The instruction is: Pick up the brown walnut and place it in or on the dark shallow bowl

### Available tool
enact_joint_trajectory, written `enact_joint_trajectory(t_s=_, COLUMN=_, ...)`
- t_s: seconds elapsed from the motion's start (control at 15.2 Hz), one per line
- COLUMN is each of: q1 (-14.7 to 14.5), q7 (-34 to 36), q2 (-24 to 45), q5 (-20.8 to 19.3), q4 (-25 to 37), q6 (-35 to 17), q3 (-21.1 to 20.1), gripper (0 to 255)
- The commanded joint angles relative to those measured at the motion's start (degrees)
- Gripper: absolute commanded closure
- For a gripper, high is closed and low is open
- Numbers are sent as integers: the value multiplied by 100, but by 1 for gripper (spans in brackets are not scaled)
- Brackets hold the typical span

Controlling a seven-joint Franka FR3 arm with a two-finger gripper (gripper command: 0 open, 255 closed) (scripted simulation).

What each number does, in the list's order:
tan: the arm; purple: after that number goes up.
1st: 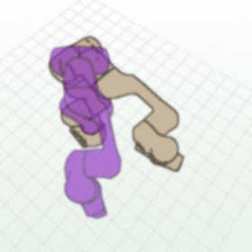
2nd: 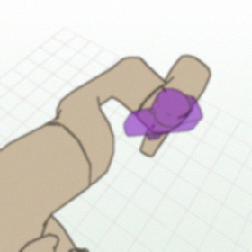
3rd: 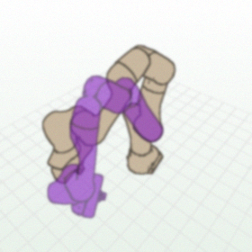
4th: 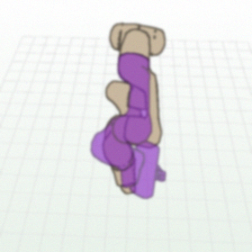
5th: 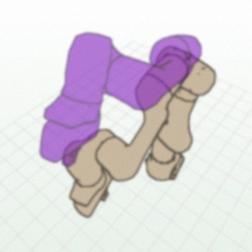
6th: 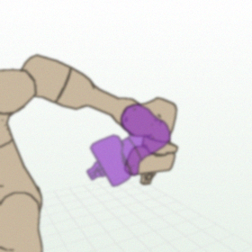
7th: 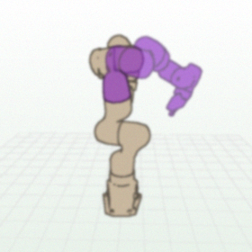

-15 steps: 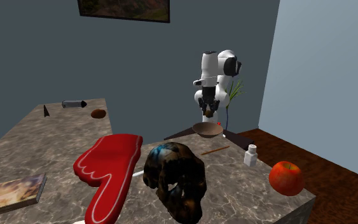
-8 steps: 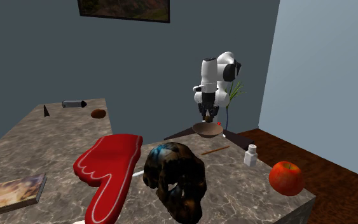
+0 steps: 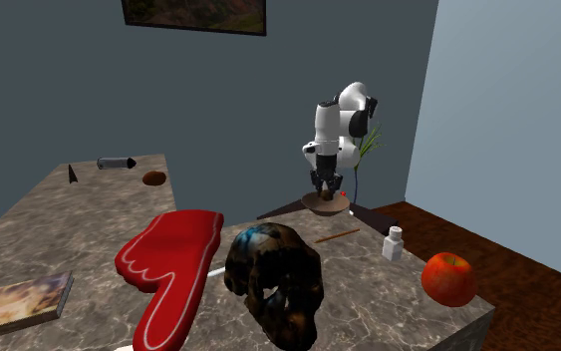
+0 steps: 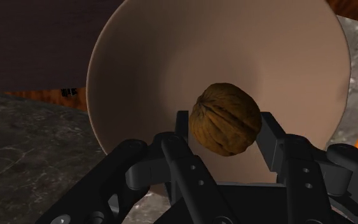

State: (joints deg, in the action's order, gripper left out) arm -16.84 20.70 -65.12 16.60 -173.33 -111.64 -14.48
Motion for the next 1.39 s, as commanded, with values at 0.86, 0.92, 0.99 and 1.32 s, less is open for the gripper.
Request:
enact_joint_trajectory(t_s=0.86, q1=82, q7=-2, q2=-122, q5=-131, q4=319, q6=433, q3=114, gripper=0)
enact_joint_trajectory(t_s=0.92, q1=120, q7=-3, q2=-161, q5=-192, q4=494, q6=647, q3=170, gripper=0)
enact_joint_trajectory(t_s=0.99, q1=146, q7=-1, q2=-180, q5=-241, q4=637, q6=807, q3=214, gripper=0)
enact_joint_trajectory(t_s=1.32, q1=145, q7=0, q2=-179, q5=-241, q4=637, q6=807, q3=215, gripper=0)
